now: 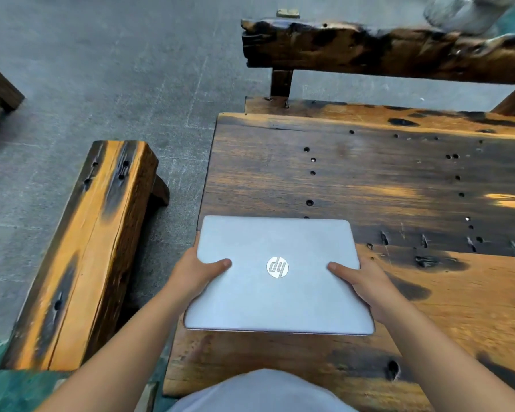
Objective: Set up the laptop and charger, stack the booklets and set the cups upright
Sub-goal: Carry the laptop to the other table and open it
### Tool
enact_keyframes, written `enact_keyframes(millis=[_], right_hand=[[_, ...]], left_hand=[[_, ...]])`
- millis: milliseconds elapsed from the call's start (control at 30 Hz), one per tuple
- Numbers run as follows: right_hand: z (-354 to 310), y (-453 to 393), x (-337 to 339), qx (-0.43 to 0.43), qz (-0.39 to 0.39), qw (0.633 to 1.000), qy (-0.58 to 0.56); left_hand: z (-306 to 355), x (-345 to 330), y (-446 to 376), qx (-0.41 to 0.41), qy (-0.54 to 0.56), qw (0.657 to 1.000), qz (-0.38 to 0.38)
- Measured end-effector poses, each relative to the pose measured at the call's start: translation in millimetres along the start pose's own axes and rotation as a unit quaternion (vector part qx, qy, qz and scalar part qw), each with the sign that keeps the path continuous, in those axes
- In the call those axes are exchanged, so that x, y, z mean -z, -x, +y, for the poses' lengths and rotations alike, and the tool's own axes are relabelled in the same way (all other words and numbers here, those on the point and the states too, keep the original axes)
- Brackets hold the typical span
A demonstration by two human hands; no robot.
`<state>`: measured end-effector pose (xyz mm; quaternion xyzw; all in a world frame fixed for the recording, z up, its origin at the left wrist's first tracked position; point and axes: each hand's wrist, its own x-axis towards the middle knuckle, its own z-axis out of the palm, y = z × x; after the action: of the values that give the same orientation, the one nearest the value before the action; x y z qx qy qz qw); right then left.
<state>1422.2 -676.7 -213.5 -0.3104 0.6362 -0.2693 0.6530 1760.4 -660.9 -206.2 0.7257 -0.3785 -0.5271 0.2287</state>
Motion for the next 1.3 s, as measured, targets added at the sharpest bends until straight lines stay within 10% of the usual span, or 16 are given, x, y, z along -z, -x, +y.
enact_keyframes(millis=[600,1300], right_hand=[[30.3,131.6,46.5,0.064,-0.073,0.993,-0.067],[112.7,223.4,113.2,0.094,0.081,0.982,-0.140]], left_hand=[[-7.8,-27.2,157.7,-0.021,0.050,0.998,0.033],[6.5,-104.6,171.4,-0.088,-0.063,0.993,-0.050]])
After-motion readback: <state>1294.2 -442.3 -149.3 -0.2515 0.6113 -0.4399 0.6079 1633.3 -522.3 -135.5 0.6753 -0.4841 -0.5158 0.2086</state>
